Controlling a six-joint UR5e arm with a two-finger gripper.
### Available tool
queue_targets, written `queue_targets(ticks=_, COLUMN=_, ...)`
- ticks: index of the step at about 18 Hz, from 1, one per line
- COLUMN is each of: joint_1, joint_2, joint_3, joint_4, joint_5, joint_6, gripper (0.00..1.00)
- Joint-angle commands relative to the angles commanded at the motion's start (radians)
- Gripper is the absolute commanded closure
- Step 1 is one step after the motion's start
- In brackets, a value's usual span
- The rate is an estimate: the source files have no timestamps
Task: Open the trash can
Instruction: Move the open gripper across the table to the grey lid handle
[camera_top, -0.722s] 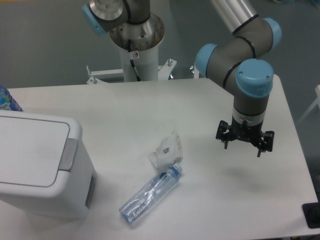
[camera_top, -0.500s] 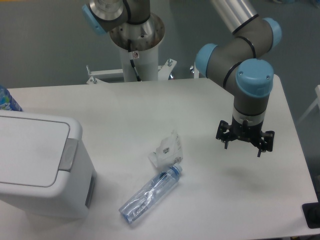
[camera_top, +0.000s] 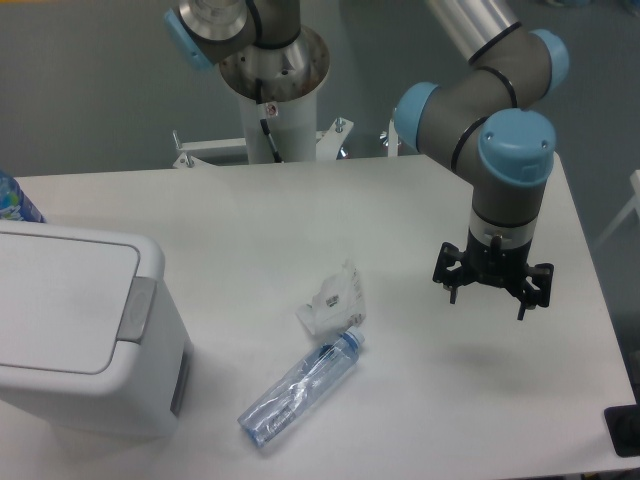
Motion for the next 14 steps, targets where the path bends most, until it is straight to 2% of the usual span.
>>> queue_targets(ticks=6, joint_1=-0.101, joint_2=0.086, joint_3=0.003, joint_4=0.008, joint_5=-0.083, joint_6=-0.275, gripper=0.0)
queue_targets(ticks=9, joint_1=-0.159, joint_2=0.123, joint_3=0.002, joint_4=0.008, joint_5=-0.12, joint_6=-0.345, gripper=0.0)
queue_targets(ticks=14, joint_1=-0.244, joint_2=0.146, joint_3=0.023, joint_4=0.011, joint_5=-0.224, joint_6=-0.48, gripper=0.0)
